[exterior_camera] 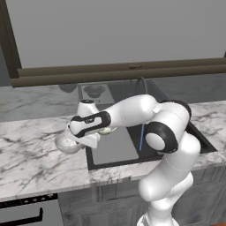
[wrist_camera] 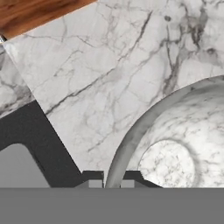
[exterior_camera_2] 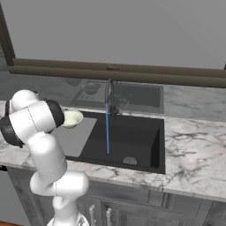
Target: Rinse each bowl for a few seconds and place them down in the sink or on the counter.
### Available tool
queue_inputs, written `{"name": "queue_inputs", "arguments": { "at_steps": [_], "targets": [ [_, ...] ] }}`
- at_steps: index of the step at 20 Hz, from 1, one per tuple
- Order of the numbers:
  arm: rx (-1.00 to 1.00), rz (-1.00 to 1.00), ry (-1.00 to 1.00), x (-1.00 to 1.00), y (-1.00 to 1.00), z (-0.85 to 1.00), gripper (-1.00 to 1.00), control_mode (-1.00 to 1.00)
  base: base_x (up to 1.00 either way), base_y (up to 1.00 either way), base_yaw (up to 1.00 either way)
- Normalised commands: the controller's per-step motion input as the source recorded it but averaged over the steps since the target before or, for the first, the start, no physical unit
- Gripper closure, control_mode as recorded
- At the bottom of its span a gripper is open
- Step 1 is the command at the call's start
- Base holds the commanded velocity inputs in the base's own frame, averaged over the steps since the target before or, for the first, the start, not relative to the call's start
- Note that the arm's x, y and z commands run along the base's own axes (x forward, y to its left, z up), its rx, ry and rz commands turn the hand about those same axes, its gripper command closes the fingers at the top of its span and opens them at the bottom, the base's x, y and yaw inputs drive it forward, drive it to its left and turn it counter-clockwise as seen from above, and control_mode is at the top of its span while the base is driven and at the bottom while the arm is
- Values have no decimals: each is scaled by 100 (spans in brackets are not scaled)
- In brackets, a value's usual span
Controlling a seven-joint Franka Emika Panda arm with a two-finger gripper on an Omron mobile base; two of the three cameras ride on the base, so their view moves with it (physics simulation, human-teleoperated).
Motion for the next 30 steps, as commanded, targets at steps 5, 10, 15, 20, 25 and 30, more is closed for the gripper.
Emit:
{"name": "queue_inputs", "arguments": {
  "at_steps": [5, 10, 15, 20, 25, 30],
  "targets": [
    [-4, 5, 0, -12, 10, -20, 100, -100, 0, 0, 0],
    [-3, 5, 0, -6, 3, -16, 100, -100, 0, 0, 0],
    [-1, 5, 0, -1, 0, -18, 100, -100, 0, 0, 0],
    [0, 4, 1, -1, 0, -22, 100, -100, 0, 0, 0],
    [0, 4, 2, 0, 0, -23, 100, -100, 0, 0, 0],
    [0, 1, 3, 0, 23, -8, -100, -100, 0, 0, 0]
  ]
}}
